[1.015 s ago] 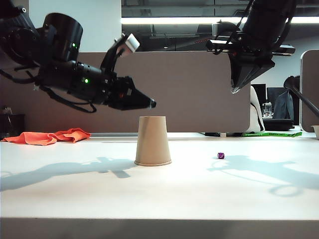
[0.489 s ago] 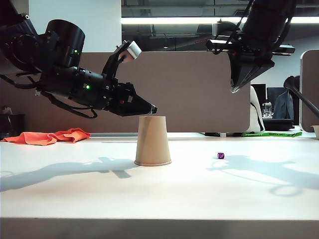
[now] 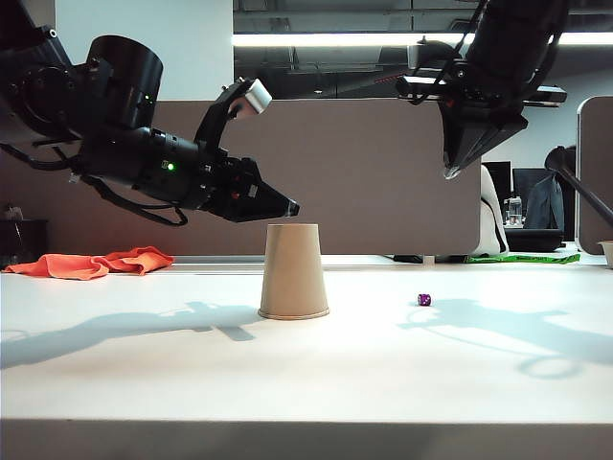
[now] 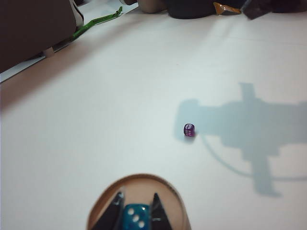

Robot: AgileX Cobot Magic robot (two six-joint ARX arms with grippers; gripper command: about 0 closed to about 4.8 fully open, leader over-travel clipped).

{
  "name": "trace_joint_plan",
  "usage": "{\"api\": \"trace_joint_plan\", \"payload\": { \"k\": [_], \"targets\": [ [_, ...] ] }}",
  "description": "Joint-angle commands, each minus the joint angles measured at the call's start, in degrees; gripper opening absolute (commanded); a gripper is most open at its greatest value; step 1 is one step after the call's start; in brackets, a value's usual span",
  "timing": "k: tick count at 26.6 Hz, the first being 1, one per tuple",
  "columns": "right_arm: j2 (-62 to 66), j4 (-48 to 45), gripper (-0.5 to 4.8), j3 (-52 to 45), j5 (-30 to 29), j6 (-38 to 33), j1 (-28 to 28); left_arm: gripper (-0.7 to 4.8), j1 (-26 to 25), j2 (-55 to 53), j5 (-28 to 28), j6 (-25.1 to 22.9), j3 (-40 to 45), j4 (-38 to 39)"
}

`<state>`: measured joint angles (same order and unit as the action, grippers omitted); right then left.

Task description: Throw the dice onto the paper cup, compare its value with the values of the other dice on the table, place the die with the higher value on the paper cup, and take no action if both dice have the same value.

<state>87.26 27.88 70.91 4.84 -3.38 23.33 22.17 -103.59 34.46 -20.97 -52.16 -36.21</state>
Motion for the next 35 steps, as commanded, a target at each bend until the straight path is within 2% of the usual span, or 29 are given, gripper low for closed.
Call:
{"api": "trace_joint_plan", "payload": {
  "k": [1, 5, 22, 24, 26, 27, 29, 32, 35],
  "targets": [
    [-0.2, -0.2, -0.01, 0.1, -0.1, 0.0, 0.1, 0.32, 0.1, 0.2, 0.3, 0.2, -0.2, -0.7],
    [-0.2, 0.2, -0.01, 0.1, -0.1, 0.0, 0.1, 0.96, 0.1, 0.2, 0.3, 0.2, -0.2, -0.7],
    [-0.2, 0.1, -0.01, 0.1, -0.1, 0.0, 0.1, 0.98, 0.1, 0.2, -0.2, 0.3, -0.2, -1.8],
    [-0.2, 0.1, -0.01, 0.1, -0.1, 0.0, 0.1, 0.98, 0.0, 0.3, -1.4, 1.6, -0.2, -3.3],
    [-0.3, -0.3, -0.01, 0.1, -0.1, 0.0, 0.1, 0.77, 0.0, 0.9, -4.8, 3.9, -0.2, -4.4],
    [-0.5, -1.0, -0.01, 0.1, -0.1, 0.4, 0.1, 0.36, -0.1, 1.6, -6.9, 4.1, -0.2, -4.3],
    [-1.0, -2.4, -0.01, 0.1, 0.2, 0.4, 0.1, 0.01, -0.2, 2.6, -9.1, 4.1, -0.2, -4.1],
    [-3.1, -4.1, -0.01, 0.1, 0.7, 0.4, -0.1, -0.06, -1.4, 4.9, -12.0, 5.4, -0.2, -3.2],
    [-7.6, -6.2, -0.01, -0.9, 1.8, 1.4, -2.0, -0.06, -5.6, 9.2, -13.2, 10.4, -0.2, 0.3]
  ]
}}
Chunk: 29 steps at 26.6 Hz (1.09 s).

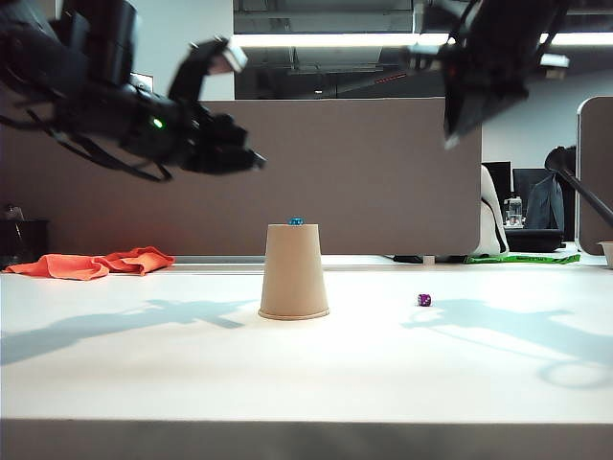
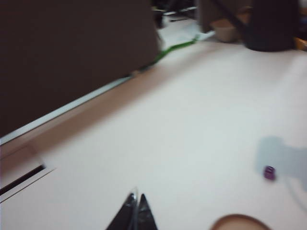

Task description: Throw the dice onto the paper cup, compare its value with the values of the other dice on the table, place the die with the higher value on the paper cup, and take no action if both dice have the same value.

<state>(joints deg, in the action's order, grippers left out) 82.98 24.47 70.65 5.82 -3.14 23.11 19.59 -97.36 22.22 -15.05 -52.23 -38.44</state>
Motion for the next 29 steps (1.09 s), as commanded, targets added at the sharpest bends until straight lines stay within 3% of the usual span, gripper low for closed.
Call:
{"api": "trace_joint_plan", "payload": {
  "k": [1, 5, 9, 15, 29],
  "targets": [
    [-4.8, -3.7, -0.01, -1.6, 0.5, 1.8, -2.5, -0.06, -4.2, 4.2, -1.0, 5.6, -0.2, 3.8],
    [-10.4, -7.1, -0.01, -6.7, -0.7, 2.6, -6.7, -0.06, -8.4, 8.7, -1.0, 6.9, -0.2, 10.3],
    [-16.5, -11.1, -0.01, -13.8, -7.1, 3.2, -12.5, -0.06, -11.5, 13.4, -1.0, 6.9, -0.1, 16.4],
    [-24.8, -14.5, -0.01, -23.9, -9.5, 3.2, -18.6, -0.06, -12.1, 20.3, -1.0, 6.4, 0.1, 24.6],
    [-50.6, -16.7, -0.01, -43.1, -8.7, 3.1, -22.0, -0.06, -12.1, 41.8, -4.9, 7.0, 16.3, 30.3]
  ]
}}
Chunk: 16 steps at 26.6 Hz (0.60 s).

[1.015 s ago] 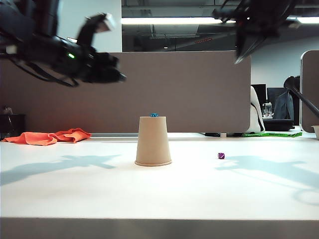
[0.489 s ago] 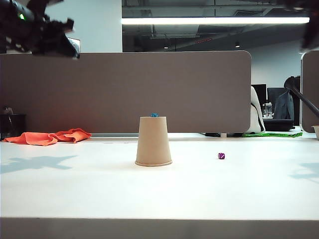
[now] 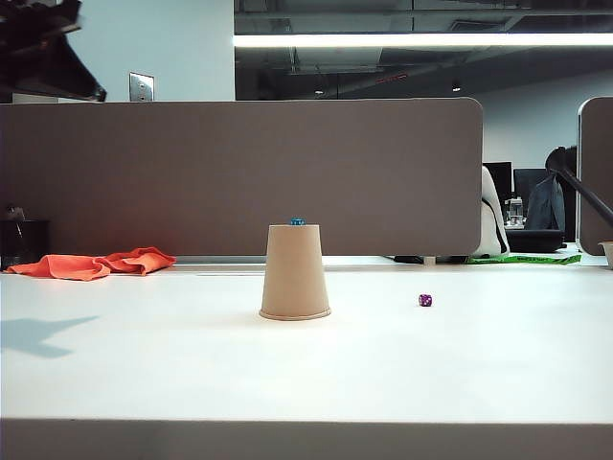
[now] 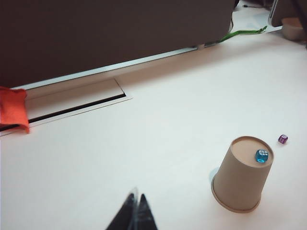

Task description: Throw the dice onto the paper cup, compare its value with the values of the other dice on the table, place the die with the higher value on the paper cup, and take no action if both dice have the same value.

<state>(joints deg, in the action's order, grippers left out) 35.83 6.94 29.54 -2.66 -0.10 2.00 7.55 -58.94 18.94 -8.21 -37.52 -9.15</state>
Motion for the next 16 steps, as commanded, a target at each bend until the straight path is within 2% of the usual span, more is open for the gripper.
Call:
{"api": "trace_joint_plan", "payload": {
  "k": [1, 12, 16],
  "targets": [
    [-5.0, 1.4, -0.01, -2.8, -0.4, 0.1, -1.1, -0.06, 0.0, 4.7, -2.1, 0.1, 2.1, 1.4],
    [-23.5, 3.5, -0.01, -10.2, -1.9, -4.4, -2.3, -0.06, 0.0, 19.3, -6.3, 0.3, 4.6, 10.9],
    [-30.2, 3.4, -0.01, -13.6, 1.6, -2.6, -2.4, -0.06, 0.0, 25.0, -8.6, 1.2, 5.0, 14.4]
  ]
}}
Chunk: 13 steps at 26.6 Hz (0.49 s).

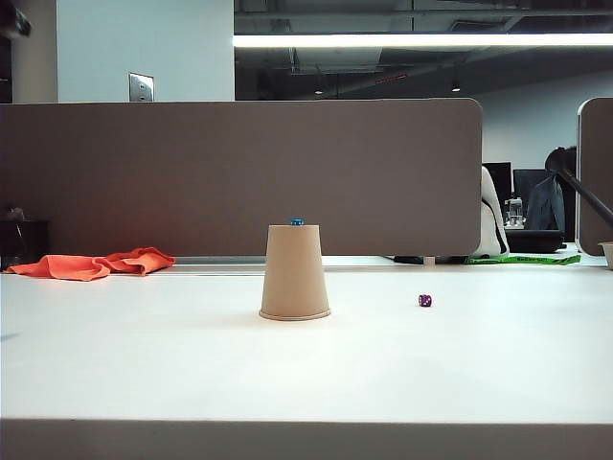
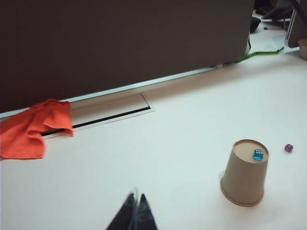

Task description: Throw the dice onto the paper cup, compare its value with the values of the other dice on the table, place the die with the higher value on the paper cup, and take no action if both dice have the same value.

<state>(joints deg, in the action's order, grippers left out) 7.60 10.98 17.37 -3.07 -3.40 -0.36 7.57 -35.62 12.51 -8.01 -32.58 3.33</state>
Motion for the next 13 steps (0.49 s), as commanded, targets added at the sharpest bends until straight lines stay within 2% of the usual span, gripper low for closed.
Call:
{"api": "trace_joint_plan", "payload": {
  "k": [1, 5, 13],
  "targets": [
    [-2.8, -0.7, -0.01, -2.2, 2.1, 0.6, 0.0, -0.06, 0.0, 2.4, -2.4, 1.2, 0.3, 2.5],
    [-7.9, -1.2, -0.01, -7.0, 1.9, 0.3, 0.0, -0.06, 0.0, 7.5, -2.8, 1.6, 2.8, 4.3],
    [-7.7, -6.7, -0.01, -11.8, 1.2, -1.1, 0.3, -0.06, 0.0, 15.2, -4.6, 2.9, 6.9, 8.8]
  ]
}}
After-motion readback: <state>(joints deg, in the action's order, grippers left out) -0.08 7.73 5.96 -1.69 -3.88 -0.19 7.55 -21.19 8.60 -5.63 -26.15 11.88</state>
